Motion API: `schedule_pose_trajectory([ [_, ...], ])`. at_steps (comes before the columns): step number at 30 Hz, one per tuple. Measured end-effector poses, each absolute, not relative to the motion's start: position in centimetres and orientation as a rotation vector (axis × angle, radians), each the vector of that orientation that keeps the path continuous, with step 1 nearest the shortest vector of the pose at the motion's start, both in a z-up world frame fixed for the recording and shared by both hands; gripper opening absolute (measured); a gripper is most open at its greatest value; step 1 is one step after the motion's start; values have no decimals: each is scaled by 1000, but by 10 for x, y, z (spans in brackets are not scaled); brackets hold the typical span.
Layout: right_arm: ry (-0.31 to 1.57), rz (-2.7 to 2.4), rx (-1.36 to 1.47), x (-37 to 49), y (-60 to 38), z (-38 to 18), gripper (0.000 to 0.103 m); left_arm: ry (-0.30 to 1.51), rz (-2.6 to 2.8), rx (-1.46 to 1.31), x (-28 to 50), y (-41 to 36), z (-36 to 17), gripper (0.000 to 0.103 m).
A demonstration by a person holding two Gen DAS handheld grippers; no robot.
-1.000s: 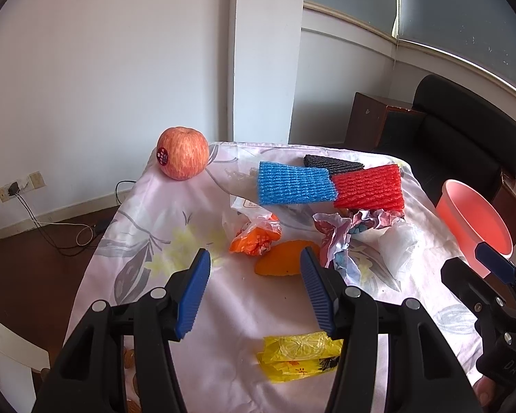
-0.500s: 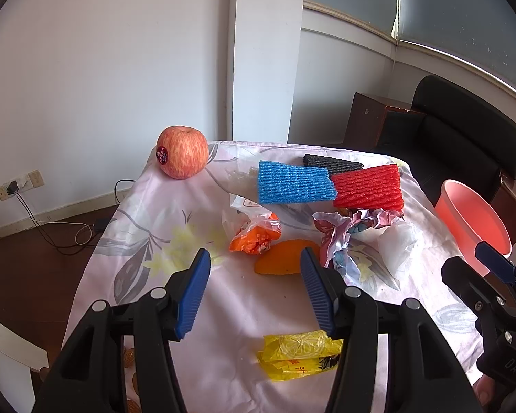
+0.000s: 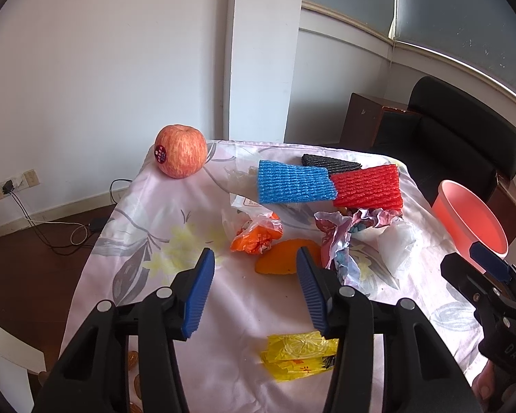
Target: Collect trash
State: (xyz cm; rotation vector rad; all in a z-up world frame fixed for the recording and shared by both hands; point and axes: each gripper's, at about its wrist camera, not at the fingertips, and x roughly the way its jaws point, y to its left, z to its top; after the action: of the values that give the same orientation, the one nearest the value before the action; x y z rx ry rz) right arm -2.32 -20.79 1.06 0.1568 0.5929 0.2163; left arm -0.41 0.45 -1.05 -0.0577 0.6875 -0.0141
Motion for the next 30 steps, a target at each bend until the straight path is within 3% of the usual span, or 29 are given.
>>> schedule_pose_trajectory([
  [10,629,223,164,-16,-211,2,84,718,-168,-159,-4,22,-10,49],
  [24,694,222,220,-2,-223,-16,75,843,-313,-108,26,-22,-34,49],
  [28,715,219,246,6,-229,-18,75,896,-308,-78,38,-33,-48,36],
  [30,733,226,265,12,-231,-19,75,919,-315,-91,43,-34,-54,20],
])
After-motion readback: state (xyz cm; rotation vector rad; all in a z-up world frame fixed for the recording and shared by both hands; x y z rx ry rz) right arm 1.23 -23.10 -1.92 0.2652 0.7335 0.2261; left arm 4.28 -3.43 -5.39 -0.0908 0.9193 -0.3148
